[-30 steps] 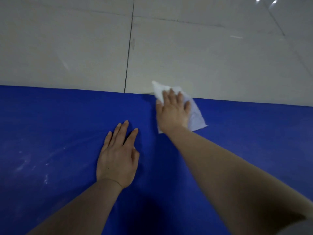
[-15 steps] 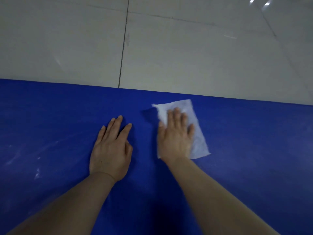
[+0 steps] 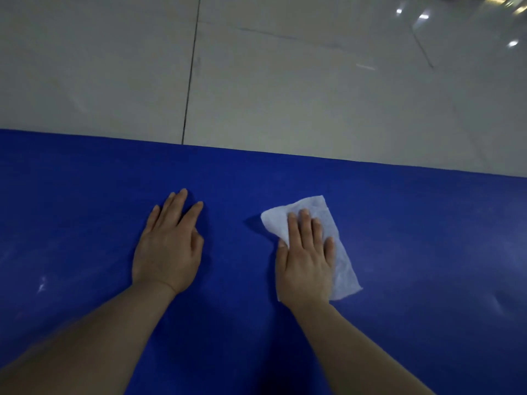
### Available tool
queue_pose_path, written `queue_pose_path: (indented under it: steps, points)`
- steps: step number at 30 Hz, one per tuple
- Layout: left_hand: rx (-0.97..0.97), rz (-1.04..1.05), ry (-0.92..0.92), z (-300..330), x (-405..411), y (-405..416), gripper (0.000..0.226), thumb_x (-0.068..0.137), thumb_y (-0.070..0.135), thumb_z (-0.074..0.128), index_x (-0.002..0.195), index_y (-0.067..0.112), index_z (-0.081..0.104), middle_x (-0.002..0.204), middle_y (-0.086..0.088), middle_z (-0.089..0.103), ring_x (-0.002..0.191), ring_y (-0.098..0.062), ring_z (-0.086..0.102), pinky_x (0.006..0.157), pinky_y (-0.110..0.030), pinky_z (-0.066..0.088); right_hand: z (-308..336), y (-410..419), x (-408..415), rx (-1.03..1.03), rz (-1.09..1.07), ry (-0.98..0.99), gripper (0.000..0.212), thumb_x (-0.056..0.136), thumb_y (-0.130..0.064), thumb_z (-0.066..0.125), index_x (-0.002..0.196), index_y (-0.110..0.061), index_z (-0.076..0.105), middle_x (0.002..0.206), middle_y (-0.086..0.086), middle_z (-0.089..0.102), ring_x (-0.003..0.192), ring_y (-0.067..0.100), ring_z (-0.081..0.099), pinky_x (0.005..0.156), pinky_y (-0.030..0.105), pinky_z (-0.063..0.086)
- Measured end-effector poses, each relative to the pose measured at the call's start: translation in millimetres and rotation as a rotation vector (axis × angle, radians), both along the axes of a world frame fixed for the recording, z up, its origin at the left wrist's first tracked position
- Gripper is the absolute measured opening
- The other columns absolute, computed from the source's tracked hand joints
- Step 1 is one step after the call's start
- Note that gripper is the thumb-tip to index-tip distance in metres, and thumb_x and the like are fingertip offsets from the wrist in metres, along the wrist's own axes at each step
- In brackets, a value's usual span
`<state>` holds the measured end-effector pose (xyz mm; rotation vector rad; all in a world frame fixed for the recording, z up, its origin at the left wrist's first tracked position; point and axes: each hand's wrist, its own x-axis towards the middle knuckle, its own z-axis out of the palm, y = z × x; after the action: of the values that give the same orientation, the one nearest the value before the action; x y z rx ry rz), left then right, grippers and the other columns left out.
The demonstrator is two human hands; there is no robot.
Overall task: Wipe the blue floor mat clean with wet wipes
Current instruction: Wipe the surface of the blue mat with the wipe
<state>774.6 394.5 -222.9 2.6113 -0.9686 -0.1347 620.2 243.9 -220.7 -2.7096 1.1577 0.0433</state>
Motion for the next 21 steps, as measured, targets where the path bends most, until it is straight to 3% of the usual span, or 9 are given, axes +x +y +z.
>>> queue_pose_path:
  steps: [4,6,10,17,21]
  points:
    - [0.01,-0.017,0.011,3,-15,18,0.049,0.09,0.006,0.052,0.139,0.007,0.047,0.155,-0.014,0.026,0.143,-0.028,0.023,0.118,-0.044,0.013,4,-2,2,0.03,0.009,0.046,0.067,0.084,-0.048,-0.014,0.148,-0.03,-0.014,0.158,-0.008,-0.017,0.145,0.014,-0.017,0.117,0.04,-0.011]
    - [0.058,-0.039,0.018,3,-31,38,0.05,0.091,0.007,0.051,0.141,0.008,0.044,0.156,-0.015,0.024,0.143,-0.028,0.022,0.118,-0.045,0.012,5,-3,3,0.03,0.008,0.066,0.07,0.083,-0.048,-0.014,0.151,-0.029,-0.011,0.159,-0.008,-0.016,0.146,0.014,-0.016,0.116,0.041,-0.011]
    - [0.154,-0.134,0.001,1,-44,60,0.054,0.093,0.025,0.026,0.143,0.01,0.039,0.156,-0.015,0.022,0.142,-0.028,0.021,0.117,-0.038,0.005,6,-4,3,0.044,0.003,0.082,0.071,0.084,-0.047,-0.013,0.152,-0.029,-0.006,0.159,-0.008,-0.014,0.146,0.015,-0.015,0.117,0.042,-0.01]
    - [0.097,-0.14,-0.018,-3,-41,58,0.055,0.092,0.026,0.024,0.142,0.009,0.041,0.154,-0.017,0.026,0.141,-0.03,0.025,0.117,-0.038,0.008,7,-1,7,0.023,-0.028,0.096,0.071,0.083,-0.048,-0.014,0.152,-0.028,-0.007,0.159,-0.007,-0.013,0.146,0.015,-0.013,0.118,0.043,-0.007]
    - [0.013,-0.114,0.013,-3,-41,57,0.056,0.091,0.023,0.022,0.14,0.005,0.042,0.153,-0.016,0.03,0.141,-0.027,0.025,0.117,-0.034,0.007,5,48,23,0.022,-0.031,0.121,0.063,0.092,-0.044,-0.003,0.152,-0.024,-0.006,0.16,-0.001,-0.011,0.147,0.021,-0.008,0.118,0.048,-0.001]
